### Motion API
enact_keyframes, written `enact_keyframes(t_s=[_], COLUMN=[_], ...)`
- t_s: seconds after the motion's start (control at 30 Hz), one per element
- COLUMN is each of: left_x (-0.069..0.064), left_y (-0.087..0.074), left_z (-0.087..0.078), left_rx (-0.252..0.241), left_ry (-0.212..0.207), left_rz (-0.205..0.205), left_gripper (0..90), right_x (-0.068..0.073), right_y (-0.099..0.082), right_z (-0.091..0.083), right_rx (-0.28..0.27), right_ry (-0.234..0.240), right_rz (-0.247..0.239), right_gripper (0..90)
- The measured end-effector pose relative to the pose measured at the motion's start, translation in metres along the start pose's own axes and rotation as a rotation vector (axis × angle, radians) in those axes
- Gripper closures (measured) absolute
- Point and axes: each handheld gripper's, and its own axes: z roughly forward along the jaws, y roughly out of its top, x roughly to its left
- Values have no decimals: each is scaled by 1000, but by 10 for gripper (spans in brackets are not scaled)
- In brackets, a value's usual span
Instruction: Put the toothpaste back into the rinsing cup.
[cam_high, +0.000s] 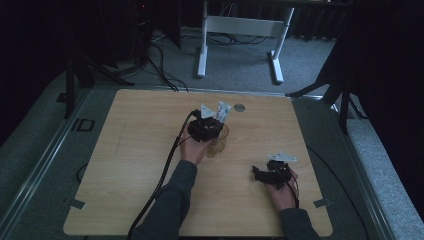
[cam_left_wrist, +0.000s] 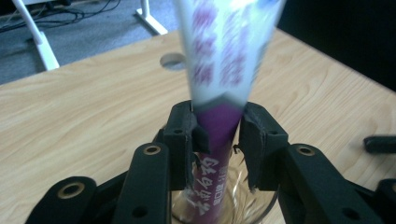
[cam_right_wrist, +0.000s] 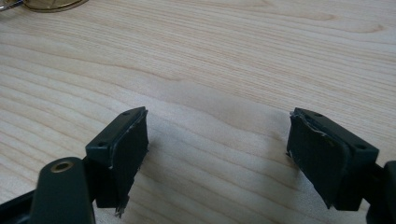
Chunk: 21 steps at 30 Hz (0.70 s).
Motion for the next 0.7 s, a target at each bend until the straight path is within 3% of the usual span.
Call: enact_keyframes(t_s=[0.1, 0.23, 0.33, 0.47, 0.6, 0.7], left_x=[2, 0, -1, 3, 17, 36], left_y=[-3, -5, -8, -13, -23, -40], left_z=[-9, -17, -20, -31, -44, -51], left_rx=[-45, -33, -32, -63, -75, -43], left_ry=[-16, -8, -4, -8, 28, 114], left_rz=[-5, 35, 41, 10, -47, -93], left_gripper=[642, 599, 588, 566, 514, 477], right_x=[0, 0, 0, 0, 0, 0], right_y=[0, 0, 0, 0, 0, 0], right_z=[0, 0, 0, 0, 0, 0], right_rx=[1, 0, 0, 0, 0, 0], right_ry=[1, 1, 0, 1, 1, 0], right_rz=[0, 1, 0, 0, 1, 0], right_gripper=[203, 203, 203, 203, 203, 203])
